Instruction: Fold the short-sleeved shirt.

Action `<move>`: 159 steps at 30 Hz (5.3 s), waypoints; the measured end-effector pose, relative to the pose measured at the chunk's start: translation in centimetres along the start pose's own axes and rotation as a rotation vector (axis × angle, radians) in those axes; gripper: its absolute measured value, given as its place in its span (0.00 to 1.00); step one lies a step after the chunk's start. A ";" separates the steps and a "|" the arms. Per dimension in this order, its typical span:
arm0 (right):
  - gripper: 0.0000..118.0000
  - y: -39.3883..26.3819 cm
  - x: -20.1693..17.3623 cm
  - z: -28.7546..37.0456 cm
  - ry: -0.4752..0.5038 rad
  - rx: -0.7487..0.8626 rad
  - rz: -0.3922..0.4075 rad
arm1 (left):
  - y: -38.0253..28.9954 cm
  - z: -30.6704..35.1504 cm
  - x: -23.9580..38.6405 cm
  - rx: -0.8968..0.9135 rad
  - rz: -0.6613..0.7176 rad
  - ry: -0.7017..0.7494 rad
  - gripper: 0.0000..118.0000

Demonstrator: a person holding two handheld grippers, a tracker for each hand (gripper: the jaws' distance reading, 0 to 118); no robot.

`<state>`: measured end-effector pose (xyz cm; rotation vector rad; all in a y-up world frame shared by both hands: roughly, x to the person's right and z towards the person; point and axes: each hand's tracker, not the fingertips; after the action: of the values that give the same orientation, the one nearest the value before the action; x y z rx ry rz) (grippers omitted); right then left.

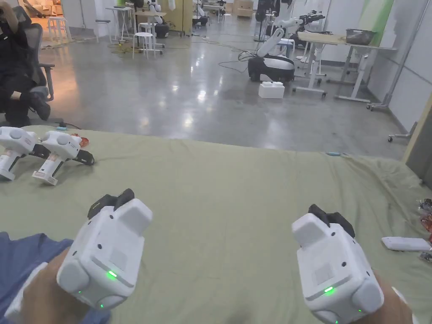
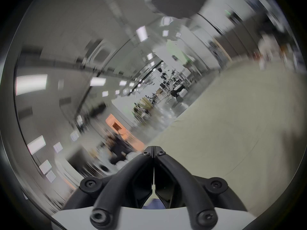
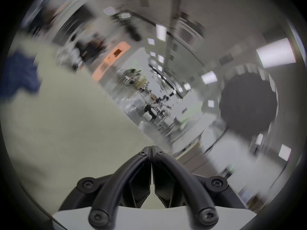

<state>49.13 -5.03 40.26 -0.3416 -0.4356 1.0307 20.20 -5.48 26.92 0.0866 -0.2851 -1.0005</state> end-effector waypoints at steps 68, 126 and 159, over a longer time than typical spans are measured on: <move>0.00 1.2 -5.2 0.4 0.232 -0.216 -0.909 | -27.6 -0.7 -2.5 -0.945 0.984 -0.361 0.54; 0.00 -7.9 3.7 6.4 0.007 -0.210 -1.066 | 12.3 3.7 -1.6 0.117 0.926 -0.758 0.00; 0.00 -2.0 3.1 5.8 0.090 -0.094 -1.055 | 1.6 3.6 -2.4 -0.063 1.041 -0.336 0.01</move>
<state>49.07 -2.80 46.80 -0.1899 -0.4949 -0.0331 19.27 -2.40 30.27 -0.2725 -0.5292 0.0206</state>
